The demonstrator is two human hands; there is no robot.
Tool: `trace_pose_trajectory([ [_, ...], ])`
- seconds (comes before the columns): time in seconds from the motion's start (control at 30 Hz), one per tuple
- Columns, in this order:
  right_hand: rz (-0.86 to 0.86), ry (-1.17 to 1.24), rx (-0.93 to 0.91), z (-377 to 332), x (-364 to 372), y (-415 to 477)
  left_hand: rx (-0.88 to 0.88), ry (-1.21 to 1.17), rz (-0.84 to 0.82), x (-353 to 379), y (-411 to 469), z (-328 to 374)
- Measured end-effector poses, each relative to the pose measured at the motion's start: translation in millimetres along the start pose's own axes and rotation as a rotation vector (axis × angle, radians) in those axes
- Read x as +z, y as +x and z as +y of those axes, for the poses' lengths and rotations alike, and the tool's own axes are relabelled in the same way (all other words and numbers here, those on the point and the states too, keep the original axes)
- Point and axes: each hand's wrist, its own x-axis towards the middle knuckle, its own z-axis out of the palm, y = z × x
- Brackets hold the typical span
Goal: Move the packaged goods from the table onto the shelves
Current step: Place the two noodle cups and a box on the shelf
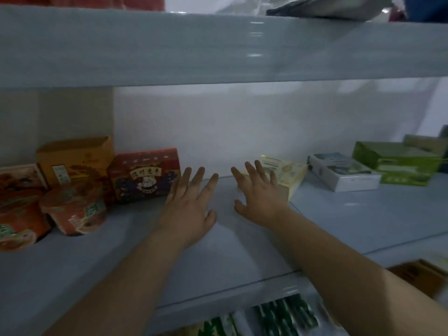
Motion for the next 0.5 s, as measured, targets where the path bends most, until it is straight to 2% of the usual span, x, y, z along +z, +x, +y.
trace_pose_trajectory([
  [0.23,-0.015,0.011,0.024,72,-16,-39,0.05,-0.073,0.003,14,37,70],
  [0.37,0.073,0.016,0.045,109,-26,-73,0.101,-0.091,0.046,18,56,116],
  [0.5,0.105,-0.038,0.141,140,-42,-128,0.173,-0.188,0.051,16,62,172],
])
